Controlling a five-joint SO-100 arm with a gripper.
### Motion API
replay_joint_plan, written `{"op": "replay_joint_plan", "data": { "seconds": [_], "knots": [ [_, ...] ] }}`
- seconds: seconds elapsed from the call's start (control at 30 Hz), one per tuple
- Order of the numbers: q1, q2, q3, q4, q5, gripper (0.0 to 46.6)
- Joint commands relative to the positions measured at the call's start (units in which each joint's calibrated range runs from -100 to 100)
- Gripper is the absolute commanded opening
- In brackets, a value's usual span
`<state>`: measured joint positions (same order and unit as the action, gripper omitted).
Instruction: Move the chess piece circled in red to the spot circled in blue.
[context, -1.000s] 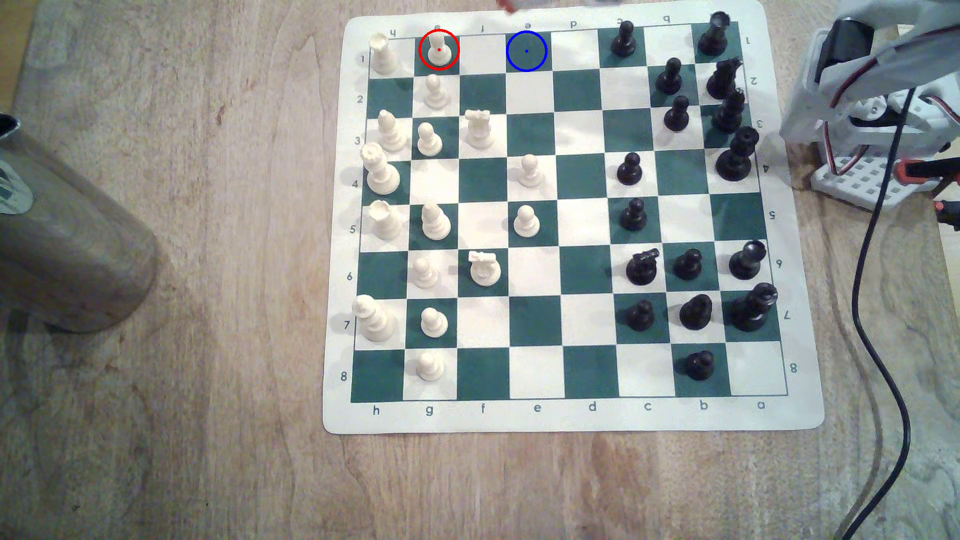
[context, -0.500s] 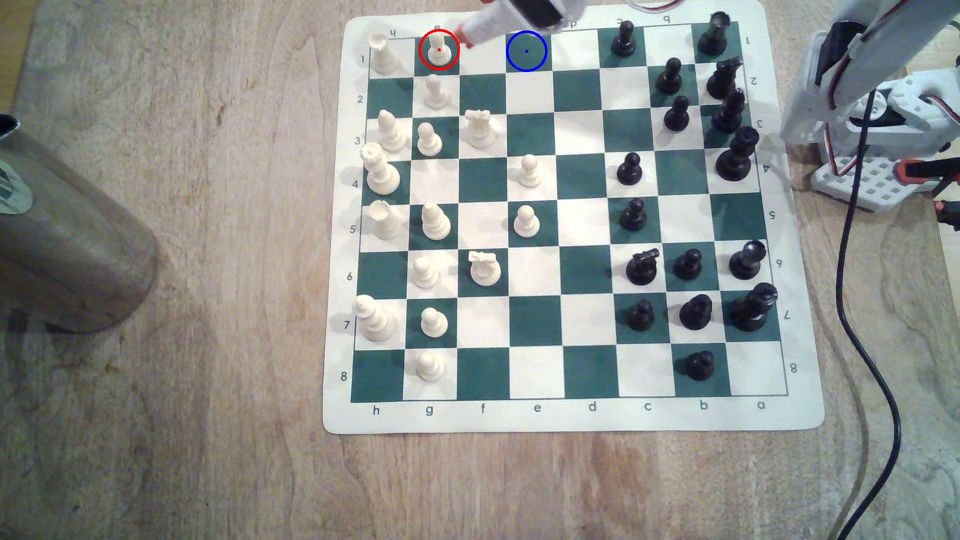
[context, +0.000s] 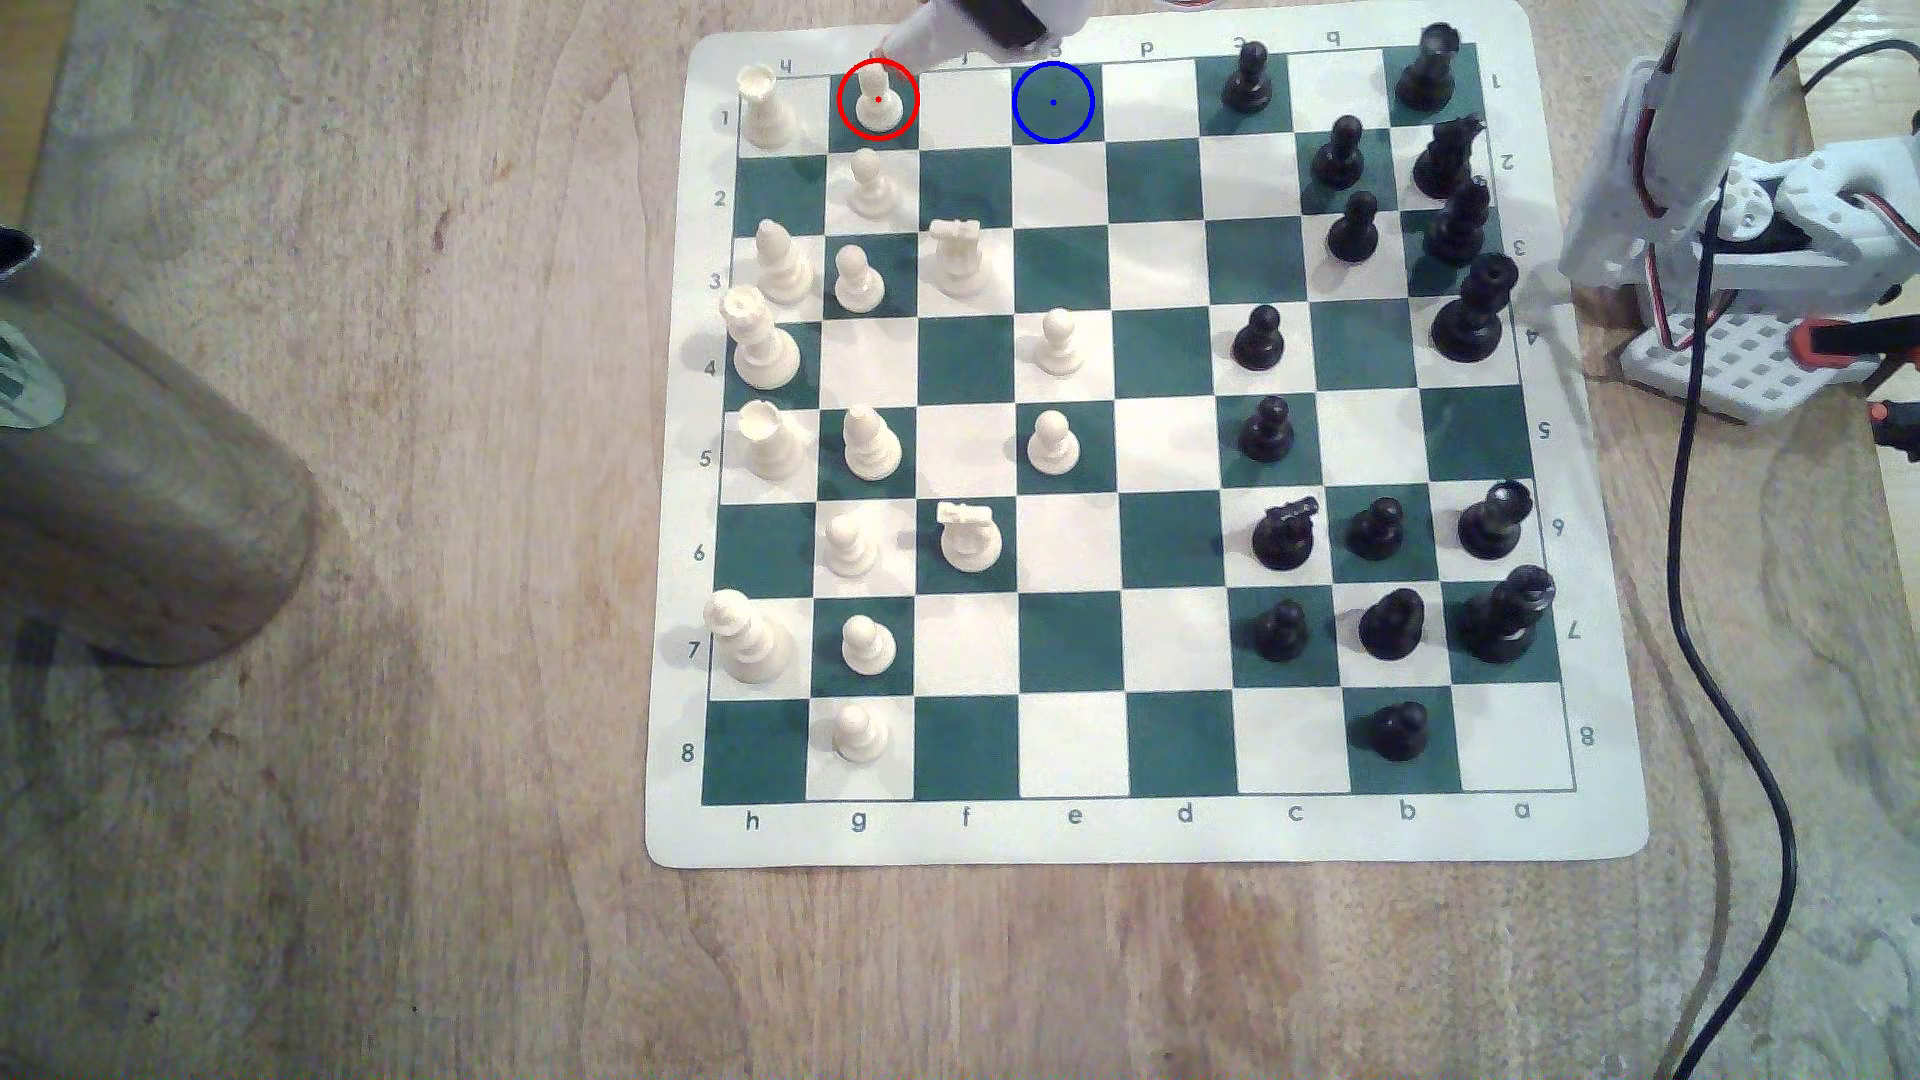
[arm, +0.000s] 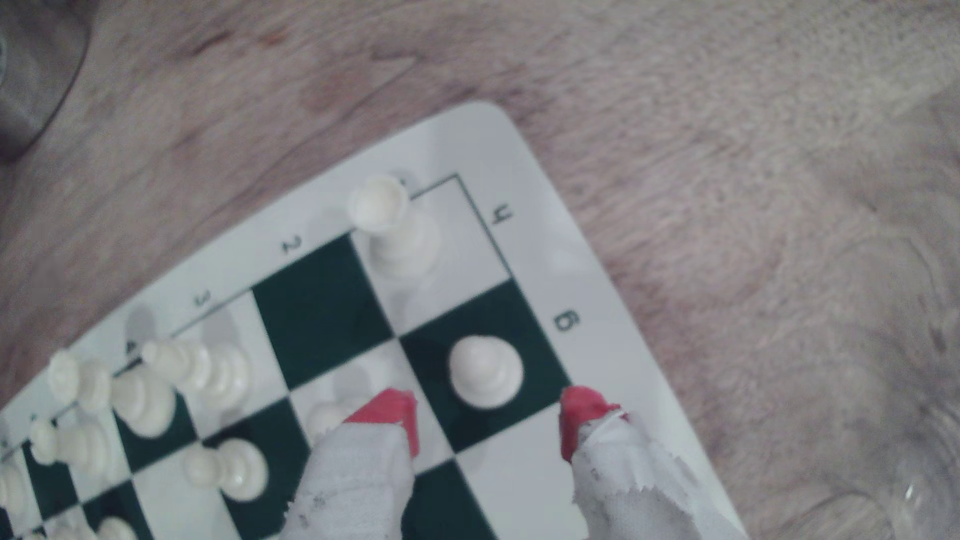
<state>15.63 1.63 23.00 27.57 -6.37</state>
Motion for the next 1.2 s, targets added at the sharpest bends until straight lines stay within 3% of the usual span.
{"op": "replay_joint_plan", "data": {
  "seconds": [0.0,0.53,1.17],
  "knots": [
    [0.0,1.8,-7.7,0.1,0.0,14.9],
    [-0.6,14.7,-19.1,2.7,-0.2,14.9],
    [-0.5,17.0,-22.0,0.0,-0.5,13.8]
  ]
}}
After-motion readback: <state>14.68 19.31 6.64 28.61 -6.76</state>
